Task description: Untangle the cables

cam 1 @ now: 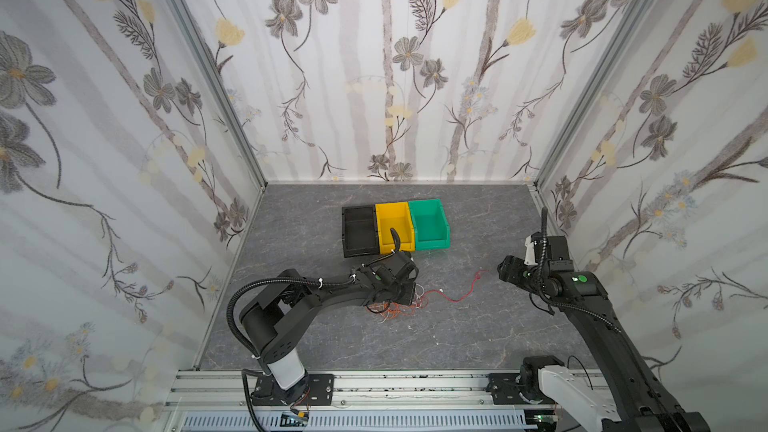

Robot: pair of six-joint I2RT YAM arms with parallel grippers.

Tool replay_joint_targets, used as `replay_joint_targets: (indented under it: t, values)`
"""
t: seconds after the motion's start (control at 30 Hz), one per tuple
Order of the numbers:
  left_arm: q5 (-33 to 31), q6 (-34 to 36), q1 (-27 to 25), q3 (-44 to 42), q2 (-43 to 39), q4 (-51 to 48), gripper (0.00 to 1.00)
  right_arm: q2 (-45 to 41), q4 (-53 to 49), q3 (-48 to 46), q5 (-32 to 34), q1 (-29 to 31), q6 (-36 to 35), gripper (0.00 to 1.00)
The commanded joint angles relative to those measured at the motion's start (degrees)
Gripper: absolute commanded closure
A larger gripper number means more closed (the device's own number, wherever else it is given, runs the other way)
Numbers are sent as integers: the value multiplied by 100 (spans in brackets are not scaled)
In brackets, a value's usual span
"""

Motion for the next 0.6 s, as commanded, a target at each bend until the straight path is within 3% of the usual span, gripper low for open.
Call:
replay_joint_targets:
  t: [0.0,0.1,0.23,0.37,0.57]
  values:
    - [-86,-52,-1,-22,-23,-140,89,-66,-196,143,-212,-115,-399,28]
    - [5,-22,-1,21,-73,-158,83,77,-10,205,-789,34,-487,31]
    - [122,-13,22,97,-160,-166,77,389,520,86,-979,729,-349,40]
    - [177,-4,31,157,-316,-310,71,954,1038,52,-1034,1441,-292,42]
    - [84,27,56,131,-692,-543,57,2066,1267,405,-1085,2008,-393,42]
